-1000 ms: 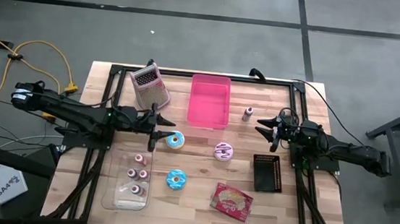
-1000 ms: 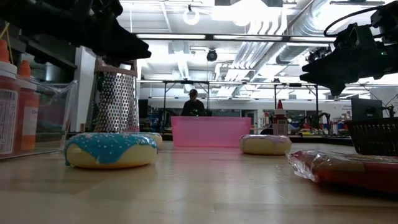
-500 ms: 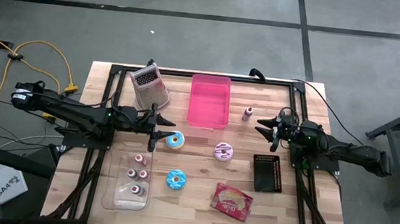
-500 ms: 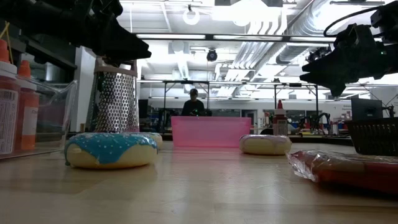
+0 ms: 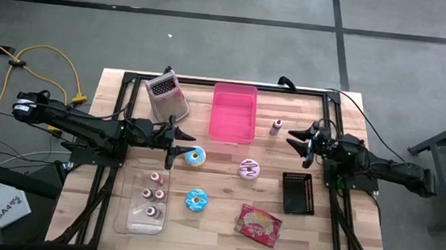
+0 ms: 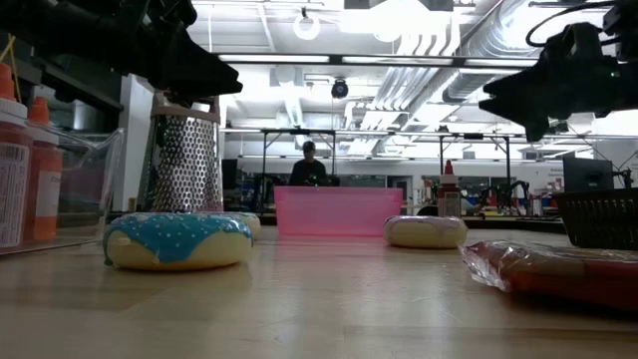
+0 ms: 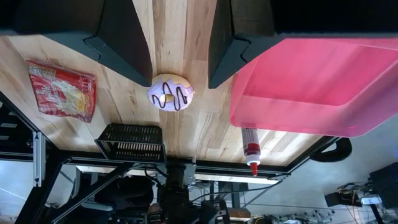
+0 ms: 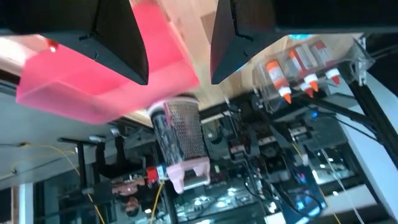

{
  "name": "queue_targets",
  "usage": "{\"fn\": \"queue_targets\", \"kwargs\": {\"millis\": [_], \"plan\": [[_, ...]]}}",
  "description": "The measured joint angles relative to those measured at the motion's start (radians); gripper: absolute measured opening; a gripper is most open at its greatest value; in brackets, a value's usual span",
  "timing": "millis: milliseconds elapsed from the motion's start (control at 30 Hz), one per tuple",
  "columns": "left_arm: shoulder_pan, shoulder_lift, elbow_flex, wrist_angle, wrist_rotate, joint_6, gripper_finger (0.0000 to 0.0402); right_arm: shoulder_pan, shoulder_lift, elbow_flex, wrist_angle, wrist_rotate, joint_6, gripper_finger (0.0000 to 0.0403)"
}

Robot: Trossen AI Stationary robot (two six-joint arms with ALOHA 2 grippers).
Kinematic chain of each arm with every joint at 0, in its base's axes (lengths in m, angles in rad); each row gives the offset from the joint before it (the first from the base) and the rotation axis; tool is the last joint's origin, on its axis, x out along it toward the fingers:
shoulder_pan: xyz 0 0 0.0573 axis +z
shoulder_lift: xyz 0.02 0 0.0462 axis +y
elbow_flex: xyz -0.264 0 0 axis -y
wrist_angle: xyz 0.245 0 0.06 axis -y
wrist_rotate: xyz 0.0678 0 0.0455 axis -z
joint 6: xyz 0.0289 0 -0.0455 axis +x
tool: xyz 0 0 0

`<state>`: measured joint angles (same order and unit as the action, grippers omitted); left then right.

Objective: Pick & Place Food Item
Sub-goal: Put the red large food coloring bottle into the transparent bin

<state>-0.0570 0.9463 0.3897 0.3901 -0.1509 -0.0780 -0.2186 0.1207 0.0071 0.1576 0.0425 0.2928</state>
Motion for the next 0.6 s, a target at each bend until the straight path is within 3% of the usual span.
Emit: {"fn": "queue_targets", "kwargs": {"millis": [367, 600], "plan": [[0.0, 0.0, 0.0, 0.0, 0.003, 0.0, 0.0152, 0.0, 0.125, 0.113, 0.008, 0.036, -0.114, 0.016], [0.0, 0.0, 0.0, 0.0, 0.003, 0.0, 0.0152, 0.0, 0.299, 0.317, -0.201, 0.209, -0.225, 0.016]]}}
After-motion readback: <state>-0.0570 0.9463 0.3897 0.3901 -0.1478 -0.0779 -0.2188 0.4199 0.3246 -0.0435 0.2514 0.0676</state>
